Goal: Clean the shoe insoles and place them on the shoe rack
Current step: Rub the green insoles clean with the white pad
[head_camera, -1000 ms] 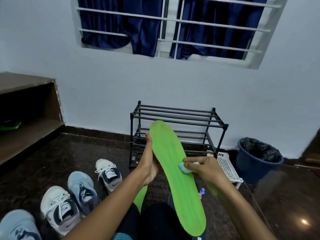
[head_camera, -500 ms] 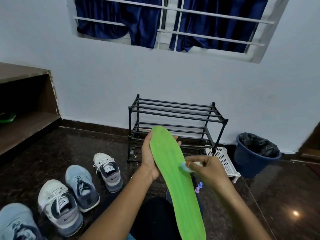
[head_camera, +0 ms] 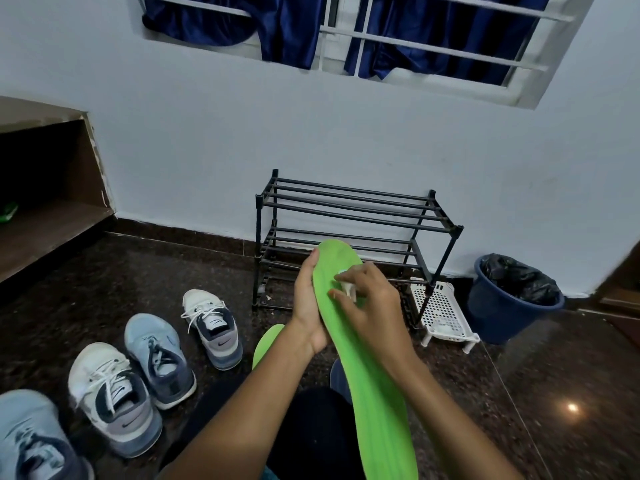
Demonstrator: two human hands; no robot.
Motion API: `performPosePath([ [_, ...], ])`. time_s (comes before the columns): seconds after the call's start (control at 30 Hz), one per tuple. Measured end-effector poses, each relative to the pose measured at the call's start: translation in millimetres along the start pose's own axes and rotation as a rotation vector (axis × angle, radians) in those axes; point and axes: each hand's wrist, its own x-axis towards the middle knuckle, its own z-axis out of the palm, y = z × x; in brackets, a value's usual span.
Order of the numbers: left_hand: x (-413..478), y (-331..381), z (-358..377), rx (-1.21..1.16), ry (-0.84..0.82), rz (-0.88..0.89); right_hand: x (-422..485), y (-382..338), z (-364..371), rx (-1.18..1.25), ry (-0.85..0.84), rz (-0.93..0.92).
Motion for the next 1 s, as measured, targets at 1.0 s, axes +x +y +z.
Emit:
performPosePath([
  [1.0, 10.4, 2.6, -10.9, -0.051, -0.029, -0.013, 10.1, -4.4, 26.4, -0.308, 0.099, -0.152],
])
